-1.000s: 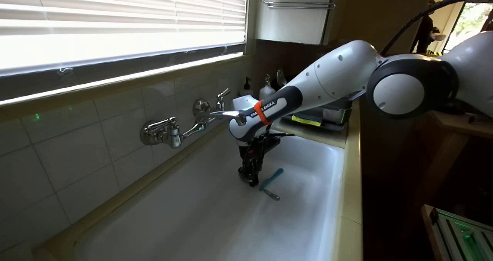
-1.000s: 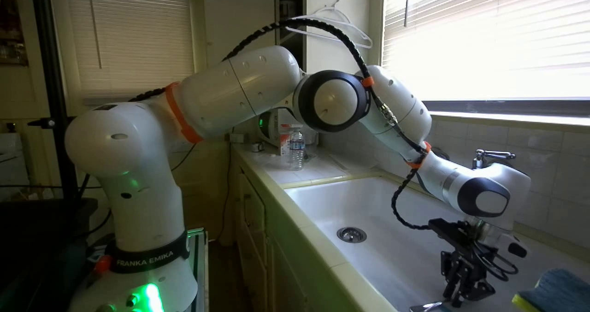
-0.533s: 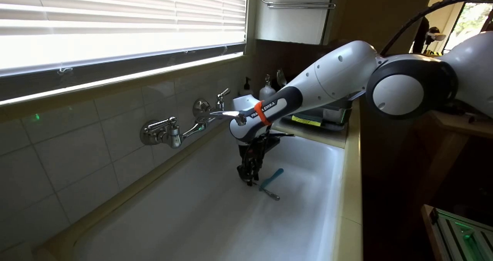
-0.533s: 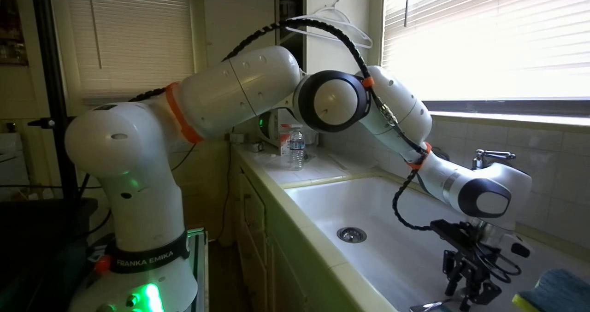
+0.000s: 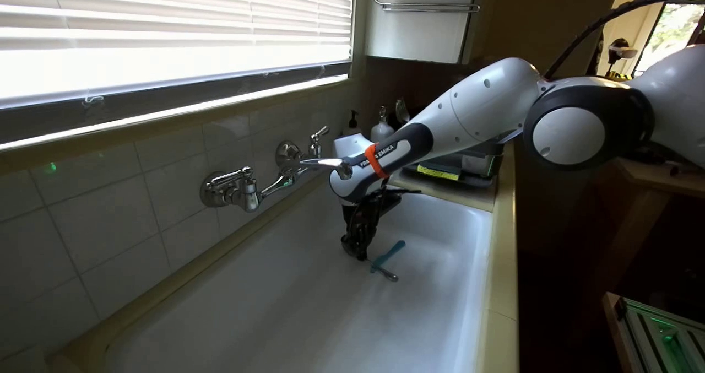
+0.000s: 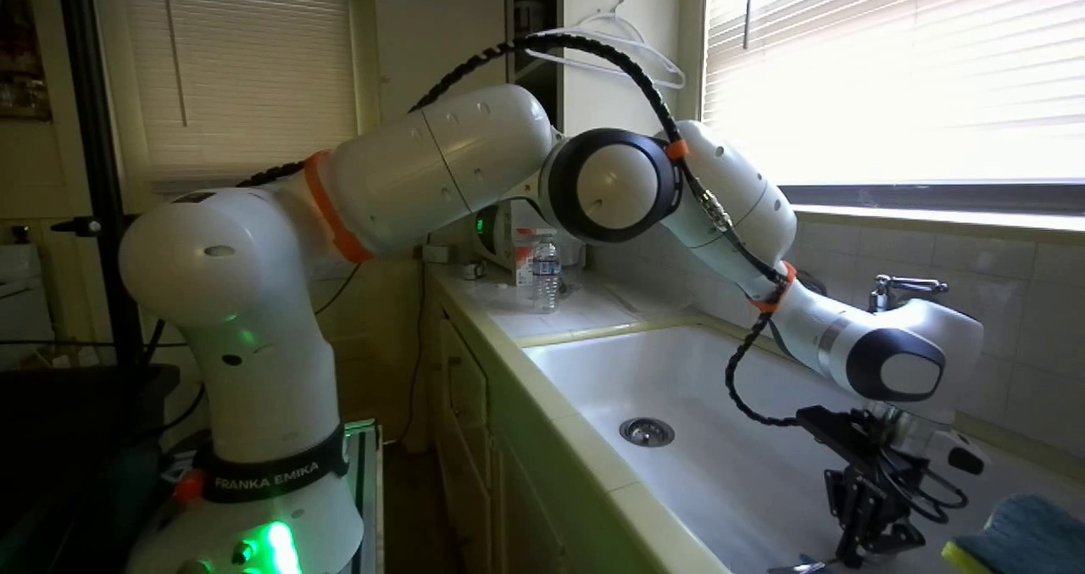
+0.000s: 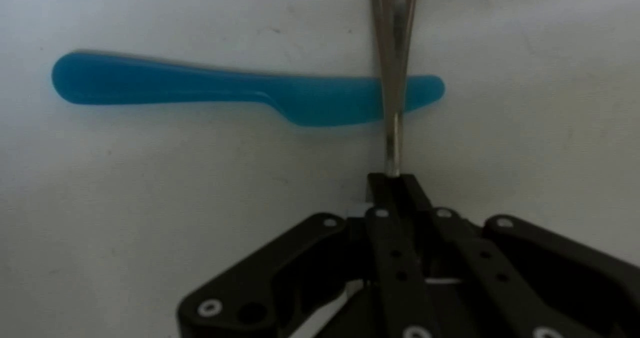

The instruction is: Remove the spoon out of the sink

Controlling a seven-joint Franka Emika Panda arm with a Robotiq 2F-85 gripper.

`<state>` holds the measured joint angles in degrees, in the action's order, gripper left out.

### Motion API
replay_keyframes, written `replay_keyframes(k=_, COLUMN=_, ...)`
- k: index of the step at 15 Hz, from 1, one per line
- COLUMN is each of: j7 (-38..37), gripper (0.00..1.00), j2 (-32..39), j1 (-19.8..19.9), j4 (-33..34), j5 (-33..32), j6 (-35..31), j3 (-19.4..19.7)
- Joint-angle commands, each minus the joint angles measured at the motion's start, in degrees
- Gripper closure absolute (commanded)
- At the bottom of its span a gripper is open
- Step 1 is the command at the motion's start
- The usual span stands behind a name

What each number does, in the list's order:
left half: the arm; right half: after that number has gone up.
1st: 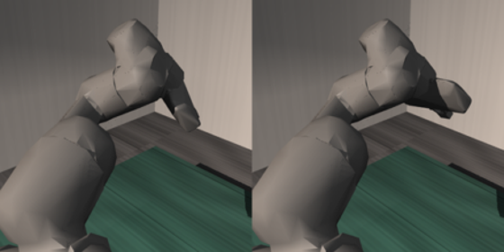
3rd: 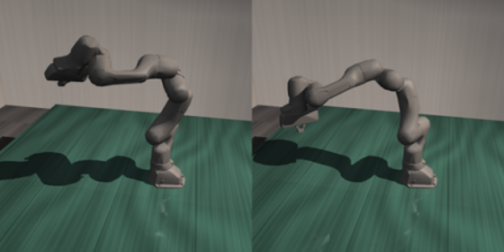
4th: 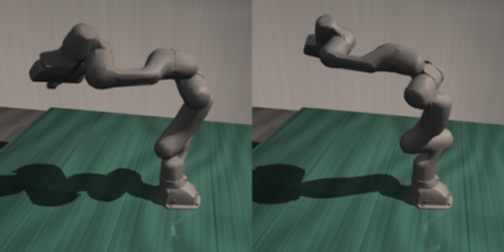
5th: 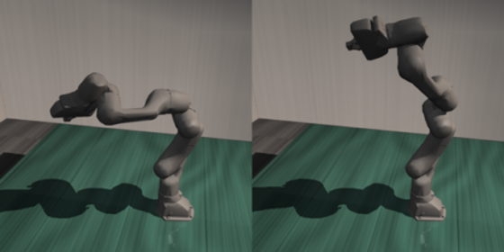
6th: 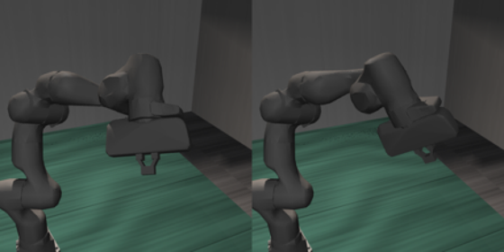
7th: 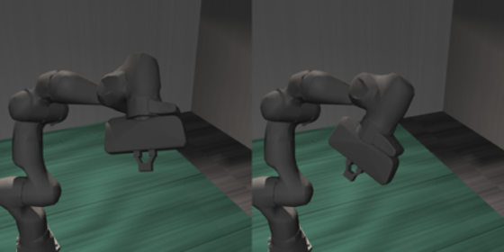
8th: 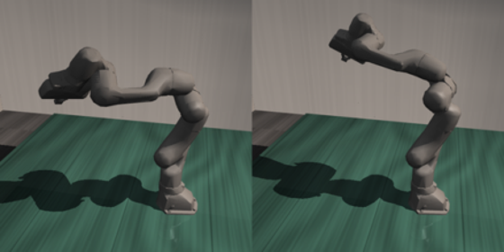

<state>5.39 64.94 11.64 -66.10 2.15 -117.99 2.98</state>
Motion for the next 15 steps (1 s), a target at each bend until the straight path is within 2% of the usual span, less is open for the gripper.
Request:
replay_keyframes(k=1, j7=-0.65, gripper=0.98, j2=-0.46, j1=0.21, j4=-0.49, j5=0.73, j6=-1.24, j3=-0.34)
replay_keyframes(k=10, j7=-1.89, gripper=0.98, j2=-8.26, j1=-0.58, j4=-6.65, j5=0.9, j6=-8.85, j3=0.1)
replay_keyframes(k=15, j7=-6.16, gripper=0.98, j2=-13.48, j1=-2.63, j4=-13.79, j5=0.69, j6=-16.99, j3=0.83)
